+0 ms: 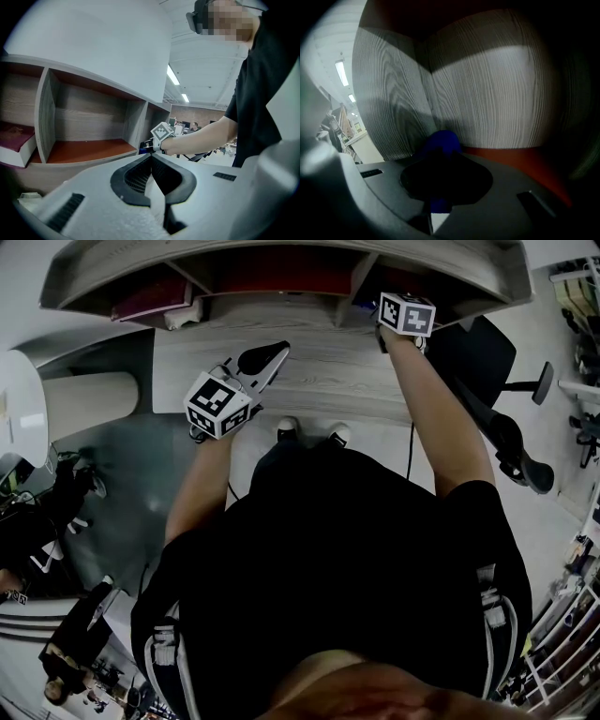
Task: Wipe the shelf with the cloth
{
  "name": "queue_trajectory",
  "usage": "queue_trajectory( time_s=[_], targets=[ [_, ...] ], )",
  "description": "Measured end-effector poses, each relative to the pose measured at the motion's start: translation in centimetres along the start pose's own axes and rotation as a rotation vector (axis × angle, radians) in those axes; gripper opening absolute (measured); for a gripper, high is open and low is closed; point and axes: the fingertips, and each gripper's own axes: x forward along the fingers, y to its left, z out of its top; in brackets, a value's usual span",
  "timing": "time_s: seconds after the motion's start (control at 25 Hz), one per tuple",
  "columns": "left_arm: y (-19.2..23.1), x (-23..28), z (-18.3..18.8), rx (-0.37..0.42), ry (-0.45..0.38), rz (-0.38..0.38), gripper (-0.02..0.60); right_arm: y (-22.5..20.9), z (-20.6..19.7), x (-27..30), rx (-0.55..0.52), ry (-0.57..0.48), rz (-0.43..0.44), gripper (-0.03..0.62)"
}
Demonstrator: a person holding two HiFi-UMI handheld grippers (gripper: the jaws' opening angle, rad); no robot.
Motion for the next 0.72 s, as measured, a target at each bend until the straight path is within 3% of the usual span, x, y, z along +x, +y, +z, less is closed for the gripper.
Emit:
queue_trajectory(
  time_s=[0.48,0.72],
  targets=[
    [0.1,-0.1,0.3,-0.012,-0.014,-0.016,0.017,-0.2,0.1,-0.1,-0.015,0.013,-0.031,0.054],
    [0.2,-0.1,0.4,-0.012,-0.014,-0.023,0.017,-2.4,0.0,-1.2,-0.012,0.019,-0.086,0.054]
  ],
)
